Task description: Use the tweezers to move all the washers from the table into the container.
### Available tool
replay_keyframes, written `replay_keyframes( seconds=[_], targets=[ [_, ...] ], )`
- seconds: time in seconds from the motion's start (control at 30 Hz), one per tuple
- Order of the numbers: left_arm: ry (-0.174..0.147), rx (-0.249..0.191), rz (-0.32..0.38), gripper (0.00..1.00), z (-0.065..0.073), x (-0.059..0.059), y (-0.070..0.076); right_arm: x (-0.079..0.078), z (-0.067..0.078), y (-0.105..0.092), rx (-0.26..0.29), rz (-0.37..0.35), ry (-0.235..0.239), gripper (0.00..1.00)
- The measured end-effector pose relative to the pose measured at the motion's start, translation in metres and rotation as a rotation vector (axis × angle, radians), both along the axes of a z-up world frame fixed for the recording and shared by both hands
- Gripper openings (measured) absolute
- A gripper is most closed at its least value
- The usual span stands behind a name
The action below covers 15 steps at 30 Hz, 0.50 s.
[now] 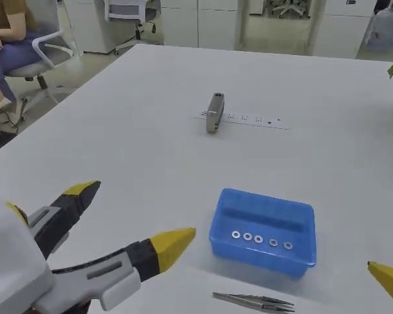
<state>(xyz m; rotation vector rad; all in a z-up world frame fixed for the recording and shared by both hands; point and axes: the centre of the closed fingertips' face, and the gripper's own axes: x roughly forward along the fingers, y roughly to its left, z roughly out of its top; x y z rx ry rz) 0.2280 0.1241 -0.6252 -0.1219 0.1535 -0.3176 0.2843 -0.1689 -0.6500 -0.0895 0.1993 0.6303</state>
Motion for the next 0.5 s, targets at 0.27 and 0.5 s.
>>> replay_keyframes(
  seconds=[0.27,0.5],
  targets=[
    [0.025,0.021,-0.007,0.99,-0.002,-0.003,0.003,-0.001,-0.025,-0.005,0.011,-0.049,0.141,0.98],
    [0.017,0.034,-0.043,0.99,-0.003,-0.011,0.003,-0.008,-0.011,0.008,0.037,-0.005,0.069,0.99]
  ],
)
